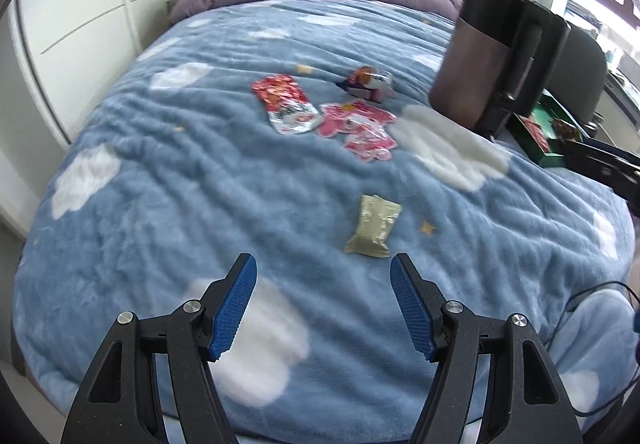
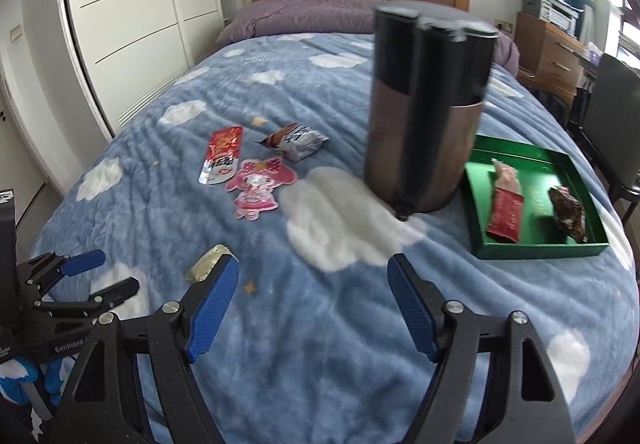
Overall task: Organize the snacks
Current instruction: 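Move both tools back from the tray toward the snacks on the blanket, then grasp the beige wrapped snack with the left tool while the right tool grasps the pink character packet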
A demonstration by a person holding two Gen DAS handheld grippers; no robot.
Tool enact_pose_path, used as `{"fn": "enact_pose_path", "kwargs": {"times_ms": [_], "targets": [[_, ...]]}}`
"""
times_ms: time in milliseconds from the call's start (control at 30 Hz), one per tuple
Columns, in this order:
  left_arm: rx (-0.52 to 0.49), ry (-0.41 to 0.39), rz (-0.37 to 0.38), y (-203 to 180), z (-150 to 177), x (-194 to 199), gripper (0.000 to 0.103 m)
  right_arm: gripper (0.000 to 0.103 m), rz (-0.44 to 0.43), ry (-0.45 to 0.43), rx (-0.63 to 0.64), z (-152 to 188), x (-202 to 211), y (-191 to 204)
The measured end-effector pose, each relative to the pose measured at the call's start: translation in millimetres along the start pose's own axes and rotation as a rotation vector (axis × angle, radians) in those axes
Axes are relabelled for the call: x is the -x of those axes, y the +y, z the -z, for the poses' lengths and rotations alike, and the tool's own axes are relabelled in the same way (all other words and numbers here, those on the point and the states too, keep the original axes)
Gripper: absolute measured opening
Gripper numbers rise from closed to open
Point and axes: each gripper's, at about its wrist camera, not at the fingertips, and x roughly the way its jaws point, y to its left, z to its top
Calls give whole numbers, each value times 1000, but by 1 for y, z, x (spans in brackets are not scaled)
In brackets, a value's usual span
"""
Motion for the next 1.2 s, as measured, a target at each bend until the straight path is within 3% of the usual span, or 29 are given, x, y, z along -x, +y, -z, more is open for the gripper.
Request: {"fn": "enact_pose_path", "kwargs": {"times_ms": [667, 1200], "targets": [[-162, 155, 158, -22, -35, -83, 64, 101, -201, 217, 28, -60, -171, 33], [-176, 202, 185, -24, -34, -115, 63, 100, -228, 299, 26, -76, -232, 43]]}}
